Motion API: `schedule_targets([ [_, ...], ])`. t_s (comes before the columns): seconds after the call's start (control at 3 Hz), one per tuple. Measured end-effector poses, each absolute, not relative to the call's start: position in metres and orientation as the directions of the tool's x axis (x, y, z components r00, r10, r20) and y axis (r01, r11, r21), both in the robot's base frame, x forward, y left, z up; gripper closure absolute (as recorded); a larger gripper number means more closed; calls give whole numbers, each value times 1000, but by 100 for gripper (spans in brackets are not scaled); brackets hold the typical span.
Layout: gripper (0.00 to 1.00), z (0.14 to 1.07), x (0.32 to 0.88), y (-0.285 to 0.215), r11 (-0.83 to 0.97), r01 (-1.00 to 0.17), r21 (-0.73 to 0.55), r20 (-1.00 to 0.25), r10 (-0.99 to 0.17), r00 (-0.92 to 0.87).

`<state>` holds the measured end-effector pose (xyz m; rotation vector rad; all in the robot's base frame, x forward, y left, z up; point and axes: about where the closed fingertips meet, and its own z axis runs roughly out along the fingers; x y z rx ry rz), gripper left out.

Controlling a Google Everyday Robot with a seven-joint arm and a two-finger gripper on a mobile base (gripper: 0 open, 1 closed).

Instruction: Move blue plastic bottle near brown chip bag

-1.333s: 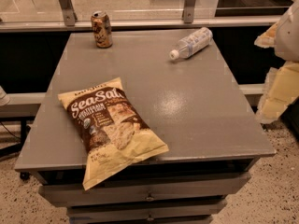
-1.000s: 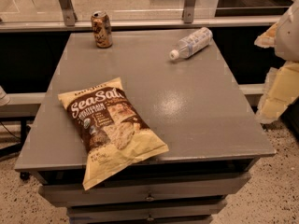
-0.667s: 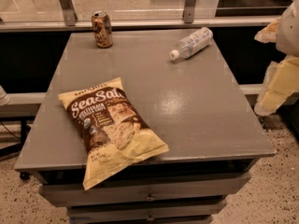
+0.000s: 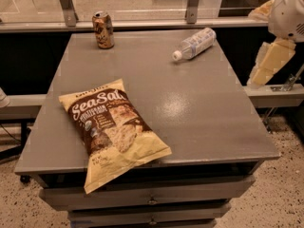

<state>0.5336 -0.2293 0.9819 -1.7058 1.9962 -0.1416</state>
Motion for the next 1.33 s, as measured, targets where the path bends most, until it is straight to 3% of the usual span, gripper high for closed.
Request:
schedule_targets([
  [0.67,0,990,623,-241,109,-825,-555,-288,-955,67],
  [1.33,0,985,647,-235,120,-814,-569,-341,-935,100],
])
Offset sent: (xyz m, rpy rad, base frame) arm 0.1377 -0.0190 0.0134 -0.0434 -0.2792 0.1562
